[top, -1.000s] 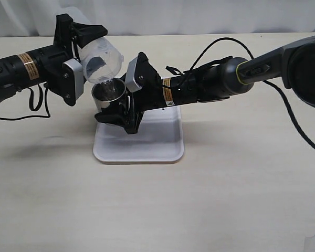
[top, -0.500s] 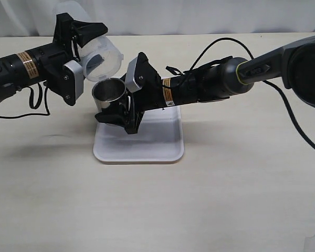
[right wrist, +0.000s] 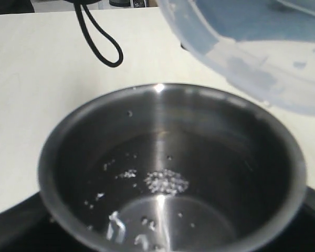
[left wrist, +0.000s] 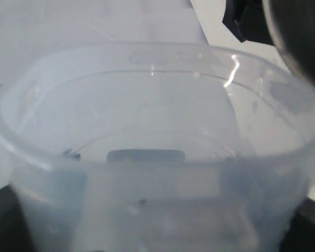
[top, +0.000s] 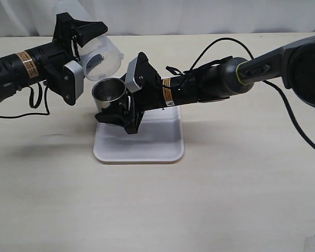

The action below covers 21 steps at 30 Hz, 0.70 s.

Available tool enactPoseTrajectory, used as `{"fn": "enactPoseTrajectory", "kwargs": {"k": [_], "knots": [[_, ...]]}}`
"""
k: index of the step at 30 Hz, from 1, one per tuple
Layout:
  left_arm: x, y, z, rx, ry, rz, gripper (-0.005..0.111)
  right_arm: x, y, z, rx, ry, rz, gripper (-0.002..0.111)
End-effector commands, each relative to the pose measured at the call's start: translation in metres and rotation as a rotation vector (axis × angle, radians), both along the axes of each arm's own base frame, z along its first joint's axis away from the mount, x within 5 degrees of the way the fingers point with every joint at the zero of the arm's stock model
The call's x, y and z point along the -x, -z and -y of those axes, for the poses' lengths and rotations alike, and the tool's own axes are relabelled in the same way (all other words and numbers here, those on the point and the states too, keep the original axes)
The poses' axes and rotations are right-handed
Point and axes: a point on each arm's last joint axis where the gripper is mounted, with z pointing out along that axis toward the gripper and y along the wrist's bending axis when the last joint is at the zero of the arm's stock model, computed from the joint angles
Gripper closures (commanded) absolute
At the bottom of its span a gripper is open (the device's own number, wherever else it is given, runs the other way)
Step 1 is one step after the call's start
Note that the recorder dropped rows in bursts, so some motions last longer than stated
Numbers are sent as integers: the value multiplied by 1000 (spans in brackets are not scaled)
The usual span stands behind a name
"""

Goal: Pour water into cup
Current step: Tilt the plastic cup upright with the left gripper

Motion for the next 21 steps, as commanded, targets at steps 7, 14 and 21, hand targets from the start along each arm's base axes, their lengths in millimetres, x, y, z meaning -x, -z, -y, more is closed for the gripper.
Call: {"fn": "enactPoseTrajectory", "kwargs": {"k": [7,14,21], "knots": [[-1,-5,1,42,-2,25,107,-1,-9,-2,-40,1,10,104],[-1,-5,1,43,-2,23,107,-1,-9,-2,-40,1,10,104],[-1,-5,1,44,-3,22,107,-1,-9,-2,-45,7,8,104]]}}
